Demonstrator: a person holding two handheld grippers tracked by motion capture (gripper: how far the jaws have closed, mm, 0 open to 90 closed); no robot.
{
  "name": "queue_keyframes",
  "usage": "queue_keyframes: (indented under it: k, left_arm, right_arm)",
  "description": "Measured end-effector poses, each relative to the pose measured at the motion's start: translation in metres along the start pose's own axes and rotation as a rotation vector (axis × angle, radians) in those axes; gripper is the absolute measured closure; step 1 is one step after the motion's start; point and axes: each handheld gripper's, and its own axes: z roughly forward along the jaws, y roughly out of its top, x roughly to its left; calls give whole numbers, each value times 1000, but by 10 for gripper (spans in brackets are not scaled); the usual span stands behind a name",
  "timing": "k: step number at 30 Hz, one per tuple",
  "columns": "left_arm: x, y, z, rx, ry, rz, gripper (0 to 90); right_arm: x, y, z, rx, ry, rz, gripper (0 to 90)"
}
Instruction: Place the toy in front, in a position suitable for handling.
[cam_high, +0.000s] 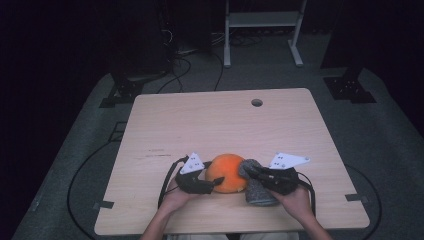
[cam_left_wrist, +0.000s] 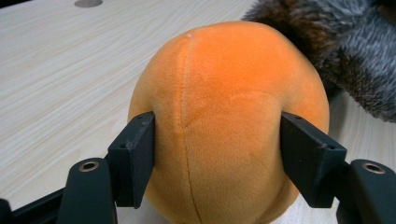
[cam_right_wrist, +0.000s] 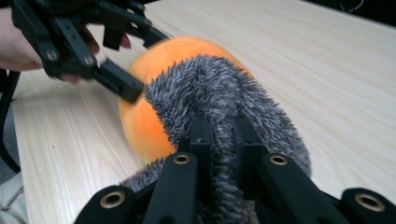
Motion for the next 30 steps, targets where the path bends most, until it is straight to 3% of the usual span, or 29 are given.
queue_keyframes:
  k: [4,6,7,9,11,13,15,16,17,18,20,21,24,27,29,30]
  left_arm:
    - [-3,-1,-1,12,-4,36,310]
    - [-2,-1,-1,15,-5,39,311]
    - [-3,-1,-1,16,-6,45,312]
    - [-4,-1,0,14,-10,62,314]
    - [-6,0,-1,14,-22,73,307]
    - [-3,1,-3,-5,-58,43,238]
    - [3,2,0,-10,-69,-42,125]
    - [5,1,5,23,-79,-78,72]
    - [5,0,8,44,-93,-93,67]
    - [3,-1,9,33,-85,-86,100]
    - [0,2,7,18,-54,-57,213]
    - [-3,5,5,6,-18,-31,262]
    - [-20,17,4,-21,101,125,330]
    - [-36,20,8,0,125,249,336]
    - [-36,19,9,11,108,258,318]
    - [-34,17,9,3,95,240,302]
  right_arm:
    - [-8,-11,10,59,-16,8,808]
    - [-12,-11,8,100,-74,6,809]
    - [-11,-9,6,91,-89,7,809]
    - [-9,-4,1,23,-36,22,809]
    - [-4,-1,5,30,-18,1,808]
    - [-3,-6,10,50,-14,-7,808]
    - [-4,-10,9,53,5,-6,808]
    - [-3,-11,9,52,4,-8,808]
    - [-3,-12,8,55,1,-19,808]
    - [-2,-12,9,57,0,-22,808]
    - [-4,-10,8,59,-10,-21,809]
    - [-5,-7,5,51,-17,-13,809]
    - [4,7,-7,-32,-6,-30,810]
    - [19,15,-5,-45,-6,-98,809]
    - [19,9,3,-6,-17,-125,809]
    - [14,5,5,3,-10,-99,809]
